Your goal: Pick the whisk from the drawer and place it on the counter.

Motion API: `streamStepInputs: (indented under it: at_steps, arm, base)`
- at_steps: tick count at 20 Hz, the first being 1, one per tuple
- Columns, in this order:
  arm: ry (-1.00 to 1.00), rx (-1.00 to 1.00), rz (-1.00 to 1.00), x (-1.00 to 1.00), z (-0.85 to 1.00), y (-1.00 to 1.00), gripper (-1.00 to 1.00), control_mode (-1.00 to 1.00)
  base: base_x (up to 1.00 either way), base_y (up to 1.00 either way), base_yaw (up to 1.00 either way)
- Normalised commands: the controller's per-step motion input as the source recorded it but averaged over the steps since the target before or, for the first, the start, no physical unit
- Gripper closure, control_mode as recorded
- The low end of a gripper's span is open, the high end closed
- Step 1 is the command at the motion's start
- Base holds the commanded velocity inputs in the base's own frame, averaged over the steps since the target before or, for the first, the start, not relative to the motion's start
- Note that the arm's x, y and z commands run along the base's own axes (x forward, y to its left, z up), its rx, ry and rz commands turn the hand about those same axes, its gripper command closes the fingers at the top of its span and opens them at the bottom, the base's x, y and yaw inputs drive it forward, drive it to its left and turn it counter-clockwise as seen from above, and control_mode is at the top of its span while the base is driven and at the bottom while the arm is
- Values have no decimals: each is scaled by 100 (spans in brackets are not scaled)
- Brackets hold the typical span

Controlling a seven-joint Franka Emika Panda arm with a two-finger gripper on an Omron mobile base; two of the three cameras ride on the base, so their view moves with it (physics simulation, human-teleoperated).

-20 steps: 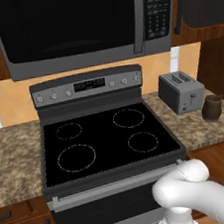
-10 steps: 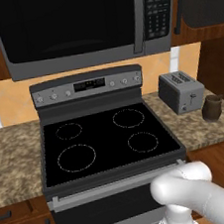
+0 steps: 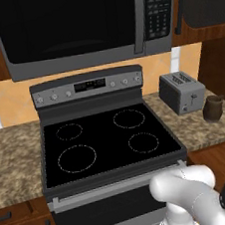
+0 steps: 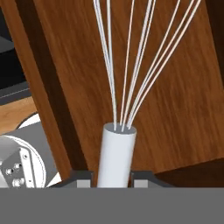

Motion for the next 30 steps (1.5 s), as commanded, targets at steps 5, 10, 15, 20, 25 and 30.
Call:
streamStepInputs:
  at_steps: [5,10,15,20,25,30]
  arm:
    - [-5,0,12,52,60,36,100,-100]
    - [0,0,18,98,21,65,100,-100]
    - [0,0,13,100,-4,34,100,-100]
    - [0,0,6,100,-26,20,100,-100]
    - [0,0,0,98,-37,0,100,-100]
    - [0,0,0,76,-57,0,100,-100]
  base:
    - [0,0,0]
    - [0,0,0]
    - [0,0,0]
    - [0,0,0]
    - [0,0,0]
    - [0,0,0]
